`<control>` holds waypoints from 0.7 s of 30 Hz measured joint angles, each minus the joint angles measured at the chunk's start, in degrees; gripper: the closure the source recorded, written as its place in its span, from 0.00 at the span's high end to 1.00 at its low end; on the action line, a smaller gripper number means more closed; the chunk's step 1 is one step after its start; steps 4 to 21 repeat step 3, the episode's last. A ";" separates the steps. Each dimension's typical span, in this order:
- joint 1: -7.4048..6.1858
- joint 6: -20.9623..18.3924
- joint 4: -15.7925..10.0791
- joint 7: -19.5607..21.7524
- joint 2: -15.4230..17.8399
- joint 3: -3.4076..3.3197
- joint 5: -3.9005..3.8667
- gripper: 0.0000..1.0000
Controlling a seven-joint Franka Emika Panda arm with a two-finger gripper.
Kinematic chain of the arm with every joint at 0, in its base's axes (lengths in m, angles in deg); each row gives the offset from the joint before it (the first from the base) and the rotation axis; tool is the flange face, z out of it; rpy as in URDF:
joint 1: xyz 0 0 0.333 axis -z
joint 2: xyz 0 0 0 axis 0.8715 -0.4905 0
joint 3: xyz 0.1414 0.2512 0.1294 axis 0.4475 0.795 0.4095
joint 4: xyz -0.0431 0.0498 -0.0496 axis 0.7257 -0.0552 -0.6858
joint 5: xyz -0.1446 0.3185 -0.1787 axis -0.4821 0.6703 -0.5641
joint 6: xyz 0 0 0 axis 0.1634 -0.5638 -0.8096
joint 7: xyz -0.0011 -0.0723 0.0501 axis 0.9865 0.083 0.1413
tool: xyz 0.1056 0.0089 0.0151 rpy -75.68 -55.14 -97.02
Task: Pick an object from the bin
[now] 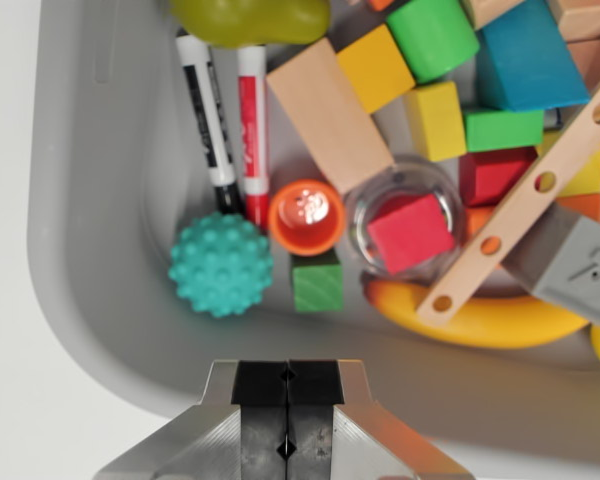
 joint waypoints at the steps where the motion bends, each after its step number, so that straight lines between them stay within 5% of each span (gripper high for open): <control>1: 0.00 0.01 0.00 0.00 0.00 0.00 0.00 0.00; 21: 0.00 0.01 0.00 0.00 -0.02 0.00 0.00 0.00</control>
